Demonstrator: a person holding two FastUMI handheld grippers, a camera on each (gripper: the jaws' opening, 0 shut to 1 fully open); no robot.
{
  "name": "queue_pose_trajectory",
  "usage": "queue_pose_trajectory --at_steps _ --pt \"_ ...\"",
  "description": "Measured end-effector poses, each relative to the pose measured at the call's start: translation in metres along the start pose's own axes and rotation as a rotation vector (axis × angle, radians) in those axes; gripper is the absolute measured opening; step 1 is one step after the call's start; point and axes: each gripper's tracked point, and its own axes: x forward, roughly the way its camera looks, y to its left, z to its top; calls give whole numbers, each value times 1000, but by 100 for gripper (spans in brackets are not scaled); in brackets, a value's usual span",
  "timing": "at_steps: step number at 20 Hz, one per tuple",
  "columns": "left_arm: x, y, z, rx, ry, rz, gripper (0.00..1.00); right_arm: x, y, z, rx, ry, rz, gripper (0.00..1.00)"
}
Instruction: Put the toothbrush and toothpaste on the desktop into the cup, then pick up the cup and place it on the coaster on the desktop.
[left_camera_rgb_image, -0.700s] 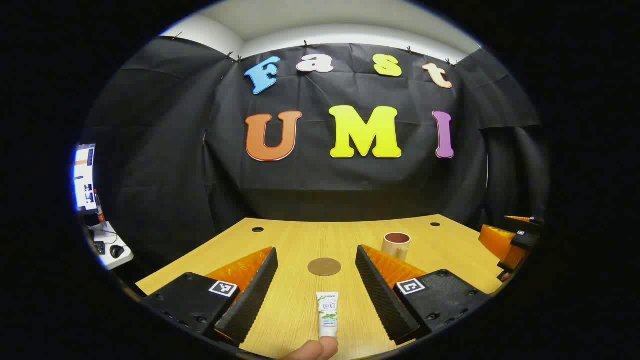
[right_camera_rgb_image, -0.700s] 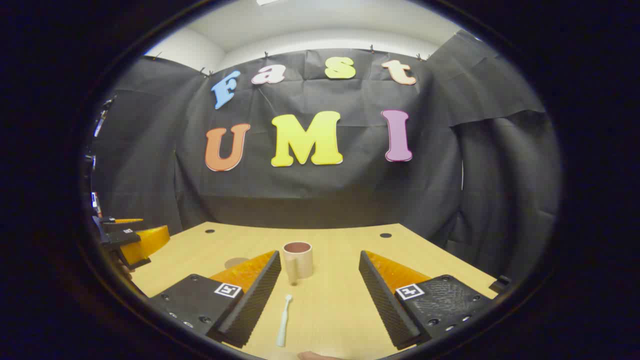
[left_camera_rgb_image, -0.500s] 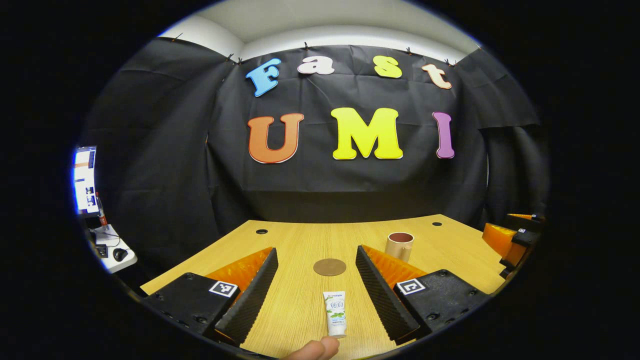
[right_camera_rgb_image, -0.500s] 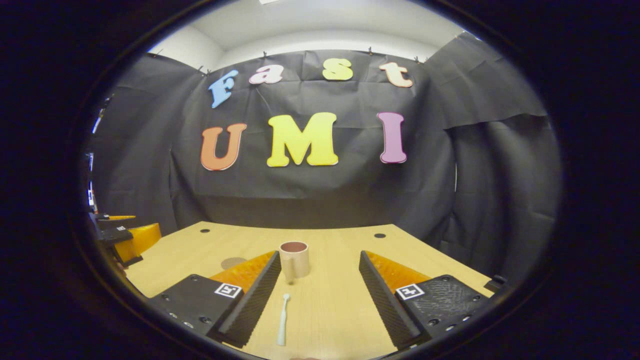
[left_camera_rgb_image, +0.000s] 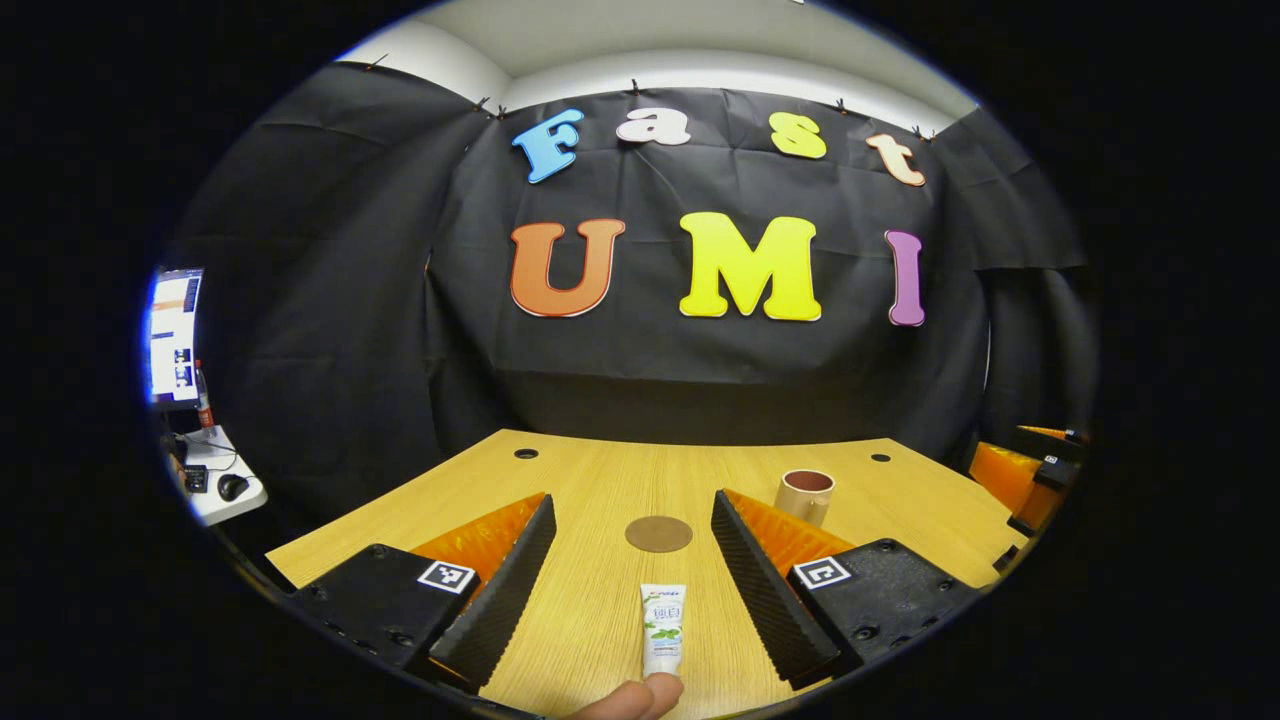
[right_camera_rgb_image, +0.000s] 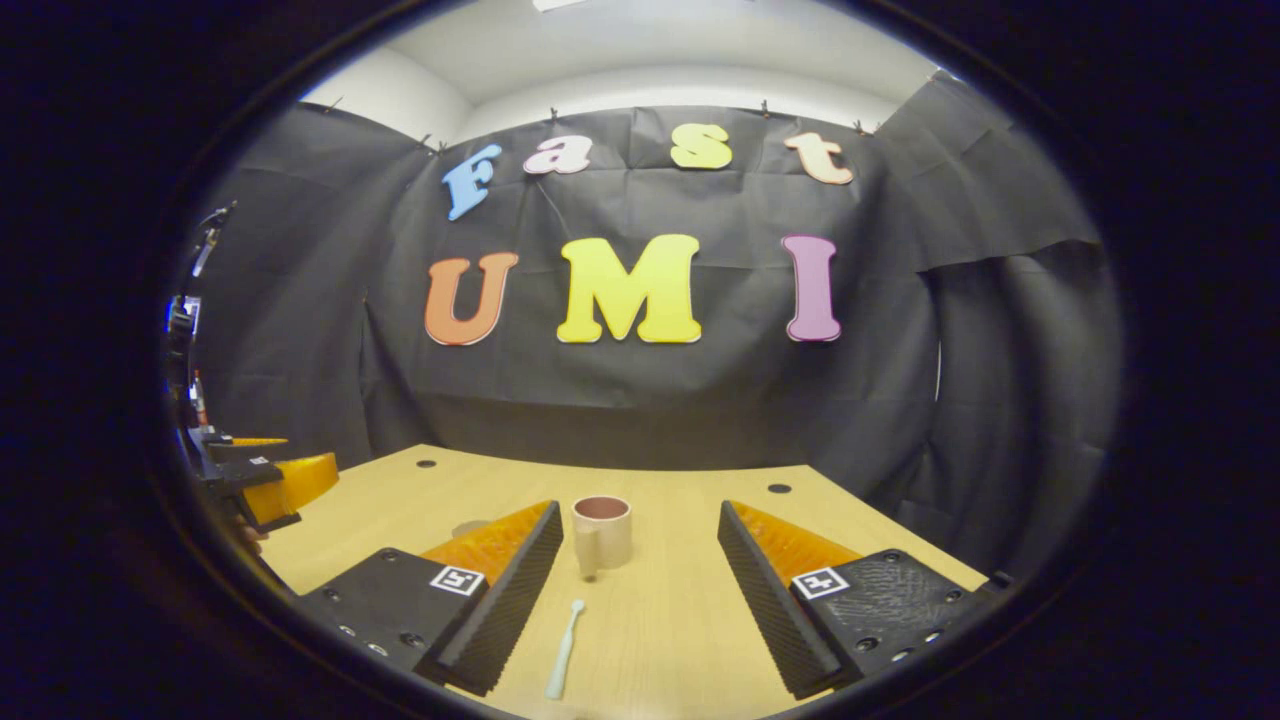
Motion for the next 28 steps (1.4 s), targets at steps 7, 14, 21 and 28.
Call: queue_pose_trajectory --at_steps 7,14,21,28 --pt "11 -5 -10 20 2 -37 99 7 -1 -7 1 3 -44 94" --pt "11 -13 -42 42 38 -73 99 20 27 -91 -52 171 -20 90" --pt "16 -18 -63 51 70 -79 99 39 50 -156 -38 331 12 83" --pt "25 -16 -89 44 139 -82 99 52 62 -195 -23 485 23 72"
